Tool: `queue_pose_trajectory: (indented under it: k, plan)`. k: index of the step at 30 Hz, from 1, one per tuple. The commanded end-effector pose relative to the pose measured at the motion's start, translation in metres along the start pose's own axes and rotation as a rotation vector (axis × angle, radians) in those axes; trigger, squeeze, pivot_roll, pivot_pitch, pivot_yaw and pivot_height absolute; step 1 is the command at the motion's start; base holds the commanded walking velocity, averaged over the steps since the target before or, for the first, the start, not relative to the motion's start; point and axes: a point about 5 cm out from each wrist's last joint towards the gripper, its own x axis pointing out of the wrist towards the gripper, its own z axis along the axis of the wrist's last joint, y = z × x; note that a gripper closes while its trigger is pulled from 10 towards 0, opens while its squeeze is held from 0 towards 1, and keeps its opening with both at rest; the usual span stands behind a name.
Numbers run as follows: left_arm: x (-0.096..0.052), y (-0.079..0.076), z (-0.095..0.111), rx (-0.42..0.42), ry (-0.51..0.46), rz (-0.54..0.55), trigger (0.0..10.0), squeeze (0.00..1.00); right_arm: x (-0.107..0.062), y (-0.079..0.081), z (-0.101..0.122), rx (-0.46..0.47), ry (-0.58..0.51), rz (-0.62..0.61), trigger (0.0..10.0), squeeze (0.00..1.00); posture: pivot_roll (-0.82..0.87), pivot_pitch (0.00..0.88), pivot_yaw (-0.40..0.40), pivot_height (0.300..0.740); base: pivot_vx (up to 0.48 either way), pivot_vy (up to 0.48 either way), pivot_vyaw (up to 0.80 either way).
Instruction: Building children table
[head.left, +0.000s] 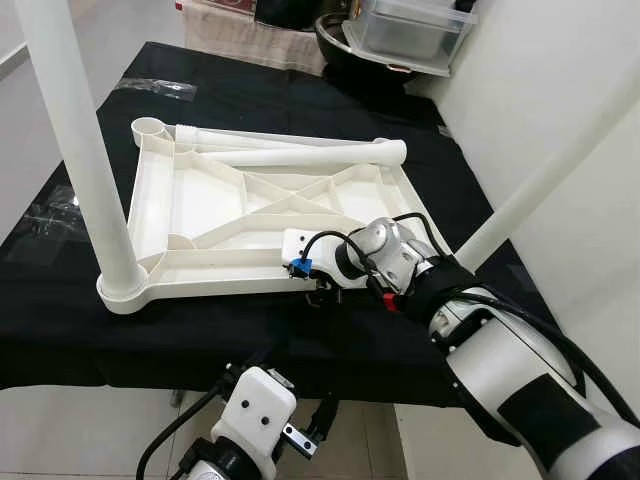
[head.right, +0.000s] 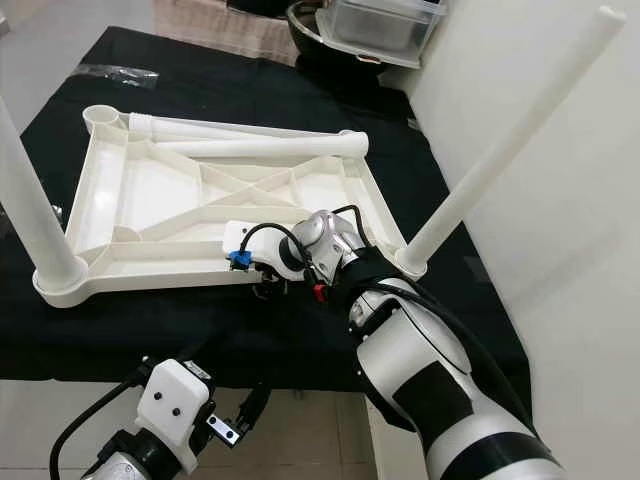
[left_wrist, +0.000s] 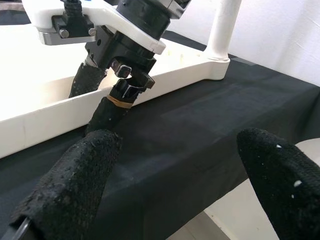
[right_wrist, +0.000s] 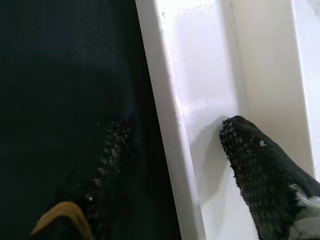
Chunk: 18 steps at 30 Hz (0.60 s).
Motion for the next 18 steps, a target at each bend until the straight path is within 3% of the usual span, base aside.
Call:
queue_pose_trajectory:
  k: [1,10,12,15,17,18]
  plan:
    - [-0.0001,-0.0042,0.0003,-0.014,0.008,-0.011,10.0,0.00,-0.0039,-0.0007,-0.0131,-0.017,0.066,-0.001,0.0,0.00,0.05,0.149,-0.249,0.740,0.000,0.000,0.00]
    - [0.0031,-0.0037,-0.0006,-0.010,0.013,-0.016,10.0,0.00,-0.0080,-0.0017,-0.0207,-0.108,0.148,0.022,0.0,0.00,0.05,0.138,-0.251,0.740,0.000,0.000,0.00]
    - [0.0045,-0.0032,-0.0004,-0.006,0.012,-0.015,10.0,0.00,-0.0101,-0.0002,-0.0209,-0.226,0.162,0.063,0.0,0.00,0.05,0.133,-0.252,0.740,0.000,0.000,0.00]
    - [0.0049,-0.0031,-0.0002,-0.005,0.012,-0.014,10.0,0.00,-0.0107,0.0001,-0.0208,-0.259,0.166,0.070,0.0,0.00,0.05,0.133,-0.252,0.740,0.000,0.000,0.00]
    - [0.0056,-0.0020,-0.0002,-0.002,0.010,-0.010,10.0,0.00,-0.0132,-0.0008,-0.0170,-0.432,0.176,0.064,0.0,0.00,0.05,0.130,-0.250,0.740,0.000,0.000,0.00]
    - [0.0056,-0.0020,-0.0002,-0.002,0.010,-0.010,10.0,0.00,-0.0132,-0.0008,-0.0170,-0.432,0.176,0.064,0.0,0.00,0.05,0.130,-0.250,0.740,0.000,0.000,0.00]
